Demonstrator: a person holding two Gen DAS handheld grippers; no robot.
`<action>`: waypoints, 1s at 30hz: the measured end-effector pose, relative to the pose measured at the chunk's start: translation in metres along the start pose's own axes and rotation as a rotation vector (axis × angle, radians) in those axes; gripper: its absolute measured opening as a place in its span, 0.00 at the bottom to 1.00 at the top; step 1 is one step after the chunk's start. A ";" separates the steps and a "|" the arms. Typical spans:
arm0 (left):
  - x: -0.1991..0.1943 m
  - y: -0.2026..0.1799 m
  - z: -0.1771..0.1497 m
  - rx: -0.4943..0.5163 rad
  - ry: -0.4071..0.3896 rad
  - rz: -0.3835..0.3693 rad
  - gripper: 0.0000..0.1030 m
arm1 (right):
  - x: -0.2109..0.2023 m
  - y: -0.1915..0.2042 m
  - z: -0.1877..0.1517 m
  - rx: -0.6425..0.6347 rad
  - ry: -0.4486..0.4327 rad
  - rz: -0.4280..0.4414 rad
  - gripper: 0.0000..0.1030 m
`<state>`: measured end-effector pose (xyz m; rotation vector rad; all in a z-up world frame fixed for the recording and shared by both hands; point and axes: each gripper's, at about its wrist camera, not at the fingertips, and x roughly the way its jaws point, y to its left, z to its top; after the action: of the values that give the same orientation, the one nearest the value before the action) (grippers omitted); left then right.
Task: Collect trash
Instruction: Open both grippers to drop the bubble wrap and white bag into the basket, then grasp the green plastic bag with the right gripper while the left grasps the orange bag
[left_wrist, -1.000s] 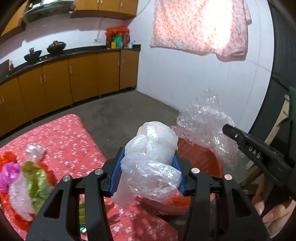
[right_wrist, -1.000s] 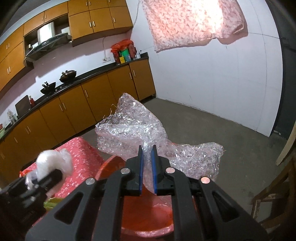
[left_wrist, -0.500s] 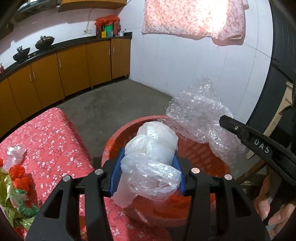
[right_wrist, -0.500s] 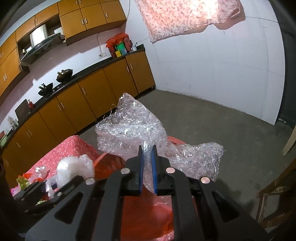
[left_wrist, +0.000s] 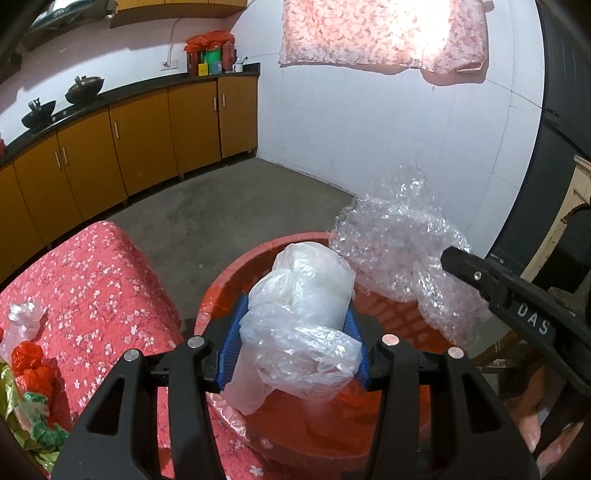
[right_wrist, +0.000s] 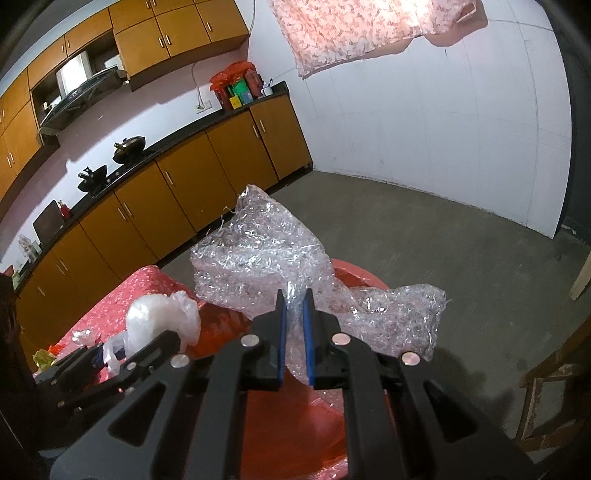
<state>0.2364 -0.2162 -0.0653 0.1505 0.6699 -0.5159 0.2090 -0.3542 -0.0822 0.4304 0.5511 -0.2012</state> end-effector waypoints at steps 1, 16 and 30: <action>0.001 0.001 0.001 0.000 0.000 0.001 0.50 | 0.000 -0.004 0.003 0.005 0.000 0.005 0.14; -0.012 0.010 0.002 -0.023 -0.025 -0.002 0.70 | -0.011 -0.011 -0.001 -0.008 -0.020 -0.004 0.42; -0.141 0.080 -0.032 -0.108 -0.171 0.222 0.90 | -0.059 0.070 -0.034 -0.237 -0.058 0.120 0.95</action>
<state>0.1649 -0.0799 -0.0043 0.0767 0.5050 -0.2745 0.1654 -0.2722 -0.0523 0.2260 0.4839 -0.0319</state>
